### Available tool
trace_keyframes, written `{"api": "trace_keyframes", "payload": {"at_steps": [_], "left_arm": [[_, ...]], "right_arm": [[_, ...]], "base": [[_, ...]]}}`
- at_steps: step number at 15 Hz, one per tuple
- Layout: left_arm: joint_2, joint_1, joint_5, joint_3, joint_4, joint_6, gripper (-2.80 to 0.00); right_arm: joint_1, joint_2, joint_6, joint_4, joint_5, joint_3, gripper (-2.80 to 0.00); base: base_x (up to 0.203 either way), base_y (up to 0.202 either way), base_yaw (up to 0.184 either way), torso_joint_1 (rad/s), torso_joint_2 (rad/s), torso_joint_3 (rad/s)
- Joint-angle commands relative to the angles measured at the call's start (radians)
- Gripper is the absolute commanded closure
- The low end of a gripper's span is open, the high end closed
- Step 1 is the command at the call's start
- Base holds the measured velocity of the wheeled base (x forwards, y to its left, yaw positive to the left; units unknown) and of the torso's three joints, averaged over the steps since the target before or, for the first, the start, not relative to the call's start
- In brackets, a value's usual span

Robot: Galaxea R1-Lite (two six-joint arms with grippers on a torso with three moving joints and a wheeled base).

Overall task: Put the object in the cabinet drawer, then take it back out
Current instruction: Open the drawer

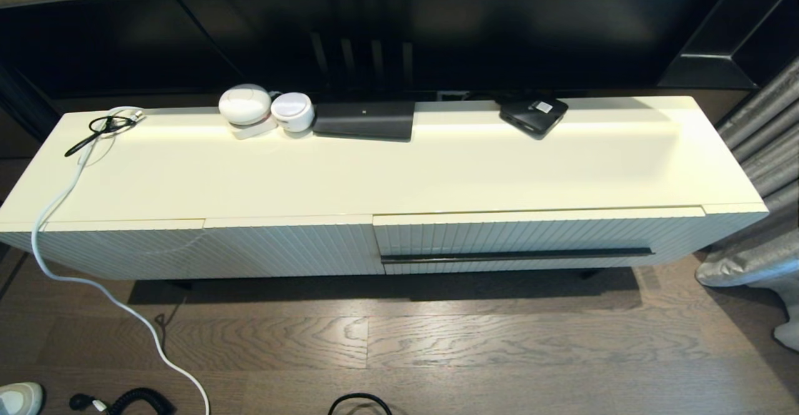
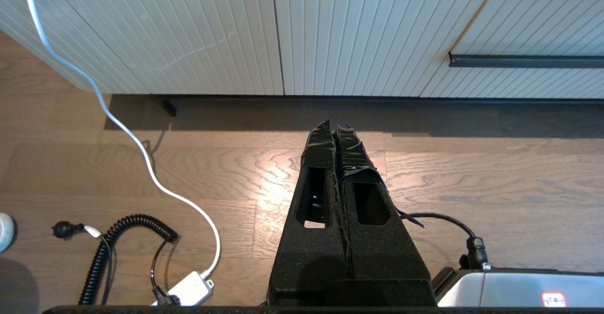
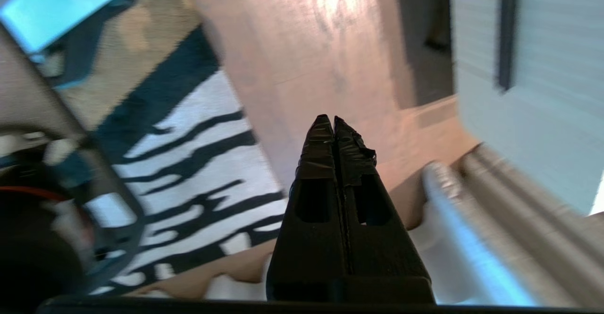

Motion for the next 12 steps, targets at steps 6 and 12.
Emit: {"api": "trace_keyframes", "payload": {"at_steps": [6, 12], "left_arm": [[-0.002, 0.0, 0.0, 0.002, 0.0, 0.0, 0.0], [-0.002, 0.0, 0.0, 0.002, 0.0, 0.0, 0.0]], "right_arm": [[0.03, 0.442, -0.09, -0.293, -0.001, -0.154, 0.0], [0.033, 0.812, -0.091, -0.865, -0.004, -0.143, 0.0]], "base": [[0.0, 0.0, 0.0, 0.0, 0.0, 0.0], [0.0, 0.0, 0.0, 0.0, 0.0, 0.0]]}}
